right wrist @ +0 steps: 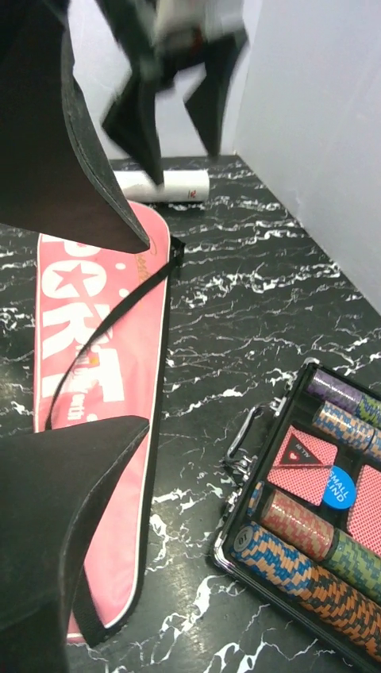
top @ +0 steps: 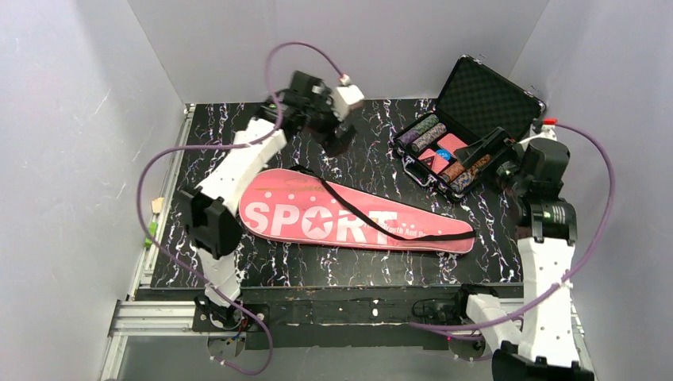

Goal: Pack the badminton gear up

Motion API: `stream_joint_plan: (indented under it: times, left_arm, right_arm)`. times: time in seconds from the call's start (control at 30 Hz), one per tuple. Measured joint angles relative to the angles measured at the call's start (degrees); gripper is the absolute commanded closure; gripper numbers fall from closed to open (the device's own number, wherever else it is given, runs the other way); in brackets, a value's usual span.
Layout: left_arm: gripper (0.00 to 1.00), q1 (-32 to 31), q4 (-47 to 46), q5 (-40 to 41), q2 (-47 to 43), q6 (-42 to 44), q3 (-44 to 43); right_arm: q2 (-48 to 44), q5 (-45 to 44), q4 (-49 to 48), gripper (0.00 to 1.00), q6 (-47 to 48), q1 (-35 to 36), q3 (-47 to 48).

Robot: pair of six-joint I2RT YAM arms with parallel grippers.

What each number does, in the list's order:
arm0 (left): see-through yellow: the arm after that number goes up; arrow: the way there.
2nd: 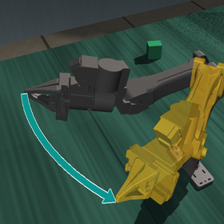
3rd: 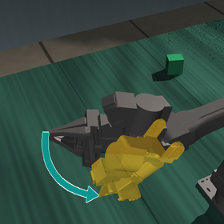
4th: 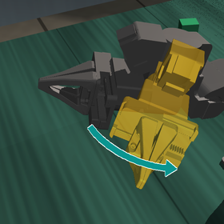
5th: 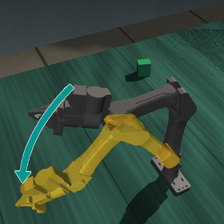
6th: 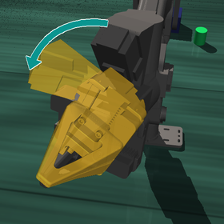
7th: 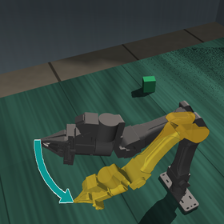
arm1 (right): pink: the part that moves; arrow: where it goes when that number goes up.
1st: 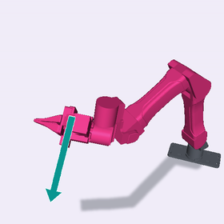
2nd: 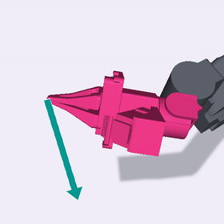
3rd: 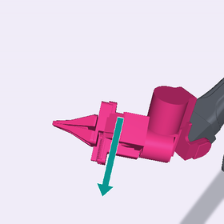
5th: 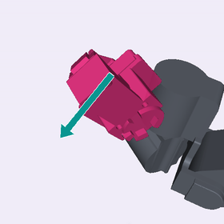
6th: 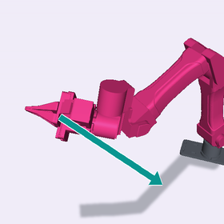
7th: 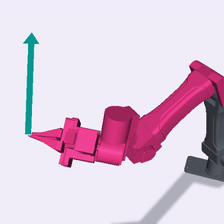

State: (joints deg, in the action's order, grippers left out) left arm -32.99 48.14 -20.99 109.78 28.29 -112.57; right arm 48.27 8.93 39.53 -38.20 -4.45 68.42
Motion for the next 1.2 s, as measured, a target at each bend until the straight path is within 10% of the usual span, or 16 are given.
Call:
stream_joint_plan:
  times: [0.53, 1.2]
  left_arm:
    - [0.02, 35.6, -24.3, 2.6, -18.9, -23.6, 42.1]
    - [0.02, 39.8, -71.7, 6.9, -26.5, -31.3, 76.3]
  right_arm:
    - [10.1, -10.6, -27.2, 0.13, 13.6, 2.6, -23.8]
    - [15.0, -25.6, -85.2, 0.12, 27.2, 2.6, -60.8]
